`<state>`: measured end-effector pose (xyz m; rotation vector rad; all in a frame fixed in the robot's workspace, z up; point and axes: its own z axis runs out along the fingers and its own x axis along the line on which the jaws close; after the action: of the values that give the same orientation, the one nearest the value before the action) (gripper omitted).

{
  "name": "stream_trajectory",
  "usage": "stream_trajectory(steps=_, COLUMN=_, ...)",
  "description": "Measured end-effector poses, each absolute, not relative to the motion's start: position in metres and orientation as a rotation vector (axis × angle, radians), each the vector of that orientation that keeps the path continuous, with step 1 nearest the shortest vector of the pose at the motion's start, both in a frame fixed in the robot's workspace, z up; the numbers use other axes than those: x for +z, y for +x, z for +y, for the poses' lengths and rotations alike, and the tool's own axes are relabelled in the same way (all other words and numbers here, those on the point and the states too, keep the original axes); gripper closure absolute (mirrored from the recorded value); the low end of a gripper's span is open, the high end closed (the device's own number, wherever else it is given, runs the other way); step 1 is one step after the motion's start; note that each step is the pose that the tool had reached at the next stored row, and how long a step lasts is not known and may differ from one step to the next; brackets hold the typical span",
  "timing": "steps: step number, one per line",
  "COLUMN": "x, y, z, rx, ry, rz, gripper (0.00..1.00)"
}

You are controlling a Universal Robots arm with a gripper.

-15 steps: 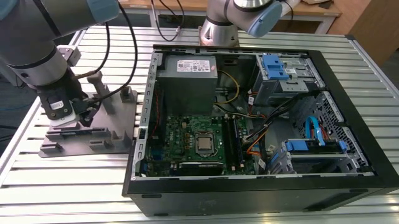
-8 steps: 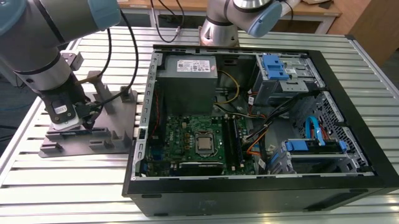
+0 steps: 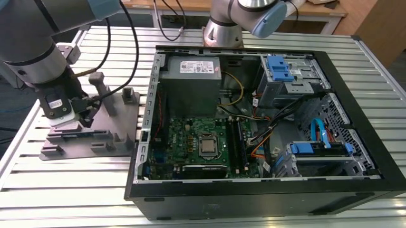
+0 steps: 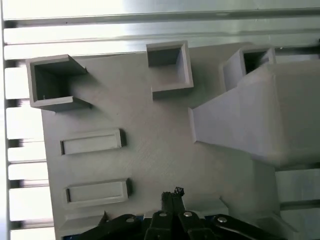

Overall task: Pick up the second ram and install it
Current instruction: 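Reach for the second ram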

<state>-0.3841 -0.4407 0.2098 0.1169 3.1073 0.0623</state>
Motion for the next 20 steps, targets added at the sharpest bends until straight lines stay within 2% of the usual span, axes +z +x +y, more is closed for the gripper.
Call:
stream_trajectory(steps=9, x=0.212, y=-0.389, z=-0.455, rx=0.059, ry=0.115, rz=3.106, gripper=0.93)
stream_trajectory(steps=20, x=0.212, y=-0.389, z=-0.456, rx=0.058, ry=0.116, rz=3.106, gripper=0.93)
